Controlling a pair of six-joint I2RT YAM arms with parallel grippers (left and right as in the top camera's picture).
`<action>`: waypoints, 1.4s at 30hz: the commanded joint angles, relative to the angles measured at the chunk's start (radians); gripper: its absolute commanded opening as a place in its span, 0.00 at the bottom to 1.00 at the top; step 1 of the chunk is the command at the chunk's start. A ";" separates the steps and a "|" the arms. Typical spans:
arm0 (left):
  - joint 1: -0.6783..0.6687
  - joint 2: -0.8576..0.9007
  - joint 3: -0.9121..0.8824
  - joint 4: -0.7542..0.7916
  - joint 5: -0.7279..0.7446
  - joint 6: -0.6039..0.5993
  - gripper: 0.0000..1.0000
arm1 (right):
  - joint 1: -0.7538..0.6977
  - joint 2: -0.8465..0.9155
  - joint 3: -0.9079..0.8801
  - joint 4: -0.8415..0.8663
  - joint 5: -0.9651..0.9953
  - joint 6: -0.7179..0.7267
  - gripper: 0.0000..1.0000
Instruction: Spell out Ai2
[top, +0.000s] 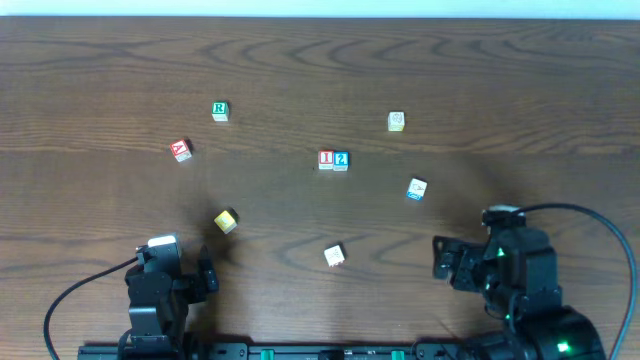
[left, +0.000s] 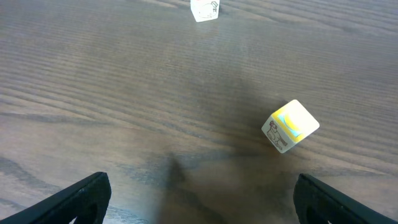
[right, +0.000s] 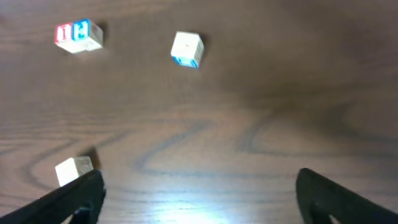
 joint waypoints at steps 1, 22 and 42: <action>0.002 -0.006 -0.016 -0.010 0.000 0.010 0.95 | 0.002 -0.005 -0.018 0.005 -0.018 0.118 0.99; 0.002 -0.006 -0.016 0.120 0.161 -0.159 0.95 | 0.002 -0.004 -0.030 -0.005 -0.017 0.128 0.99; 0.002 -0.006 -0.016 0.208 0.235 -0.212 0.95 | 0.002 -0.004 -0.030 -0.005 -0.017 0.128 0.99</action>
